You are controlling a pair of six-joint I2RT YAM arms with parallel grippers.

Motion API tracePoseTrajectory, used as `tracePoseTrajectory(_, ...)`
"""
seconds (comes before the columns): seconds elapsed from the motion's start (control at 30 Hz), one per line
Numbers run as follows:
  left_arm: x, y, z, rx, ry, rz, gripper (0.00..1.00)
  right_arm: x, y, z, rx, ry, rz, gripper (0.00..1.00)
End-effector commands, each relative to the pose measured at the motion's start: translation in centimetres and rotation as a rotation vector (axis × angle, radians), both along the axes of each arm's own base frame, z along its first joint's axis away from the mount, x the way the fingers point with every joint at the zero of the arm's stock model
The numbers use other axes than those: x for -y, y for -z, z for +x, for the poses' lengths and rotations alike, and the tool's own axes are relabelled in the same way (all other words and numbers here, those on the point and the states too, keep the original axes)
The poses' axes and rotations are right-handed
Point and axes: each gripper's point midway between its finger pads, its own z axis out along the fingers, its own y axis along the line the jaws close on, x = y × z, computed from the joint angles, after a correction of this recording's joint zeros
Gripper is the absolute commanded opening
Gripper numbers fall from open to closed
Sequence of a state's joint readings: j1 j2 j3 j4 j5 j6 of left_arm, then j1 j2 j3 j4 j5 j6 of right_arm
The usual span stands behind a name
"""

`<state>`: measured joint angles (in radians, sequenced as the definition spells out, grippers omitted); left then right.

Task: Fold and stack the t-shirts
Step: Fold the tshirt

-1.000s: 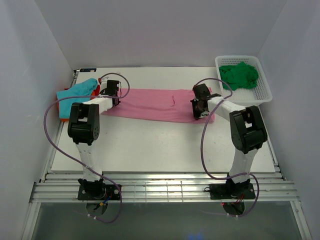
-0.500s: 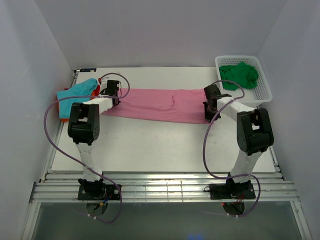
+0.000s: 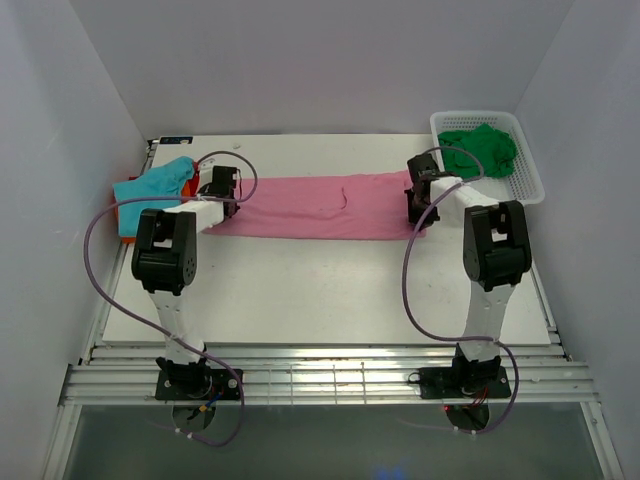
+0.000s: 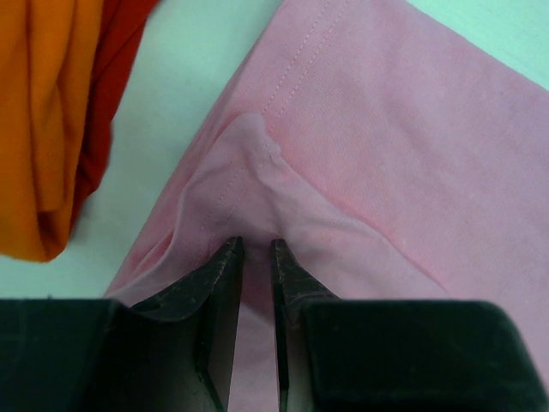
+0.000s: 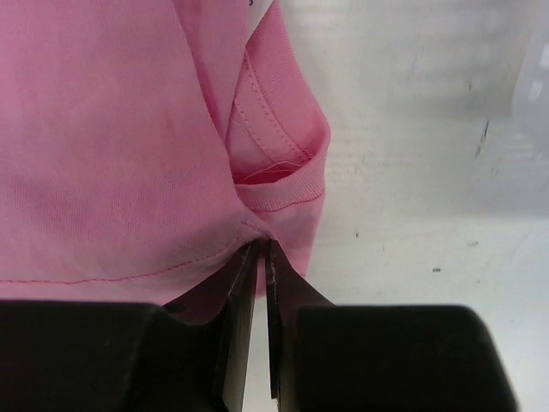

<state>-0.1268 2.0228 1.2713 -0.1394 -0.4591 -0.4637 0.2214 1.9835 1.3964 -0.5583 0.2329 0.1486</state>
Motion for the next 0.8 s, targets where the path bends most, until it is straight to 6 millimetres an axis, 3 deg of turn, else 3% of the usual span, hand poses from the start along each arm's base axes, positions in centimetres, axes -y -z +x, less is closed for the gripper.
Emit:
tracePoseTrajectory(0.0,0.5,3.4,-5.3,-0.178,0.008,-0.028,0.30,-0.5,-0.3,1.9,0.001,-0.023,0.018,0.14)
tracePoseTrajectory(0.33,1.5,3.9,-9.9,-0.220,-0.002,-0.029,0.29,-1.2,0.8,6.4,-0.003,-0.051,0.040,0.14)
tracePoseTrajectory(0.53,4.1,3.5,-13.0,-0.231,0.030,-0.026,0.28,-1.2,1.5,8.4,-0.003,-0.047,0.061,0.14)
tracePoseTrajectory(0.77,7.5,3.3,-16.8,-0.249,0.066,-0.034,0.27,-0.1,0.7,10.4,0.037,-0.024,0.056,0.14)
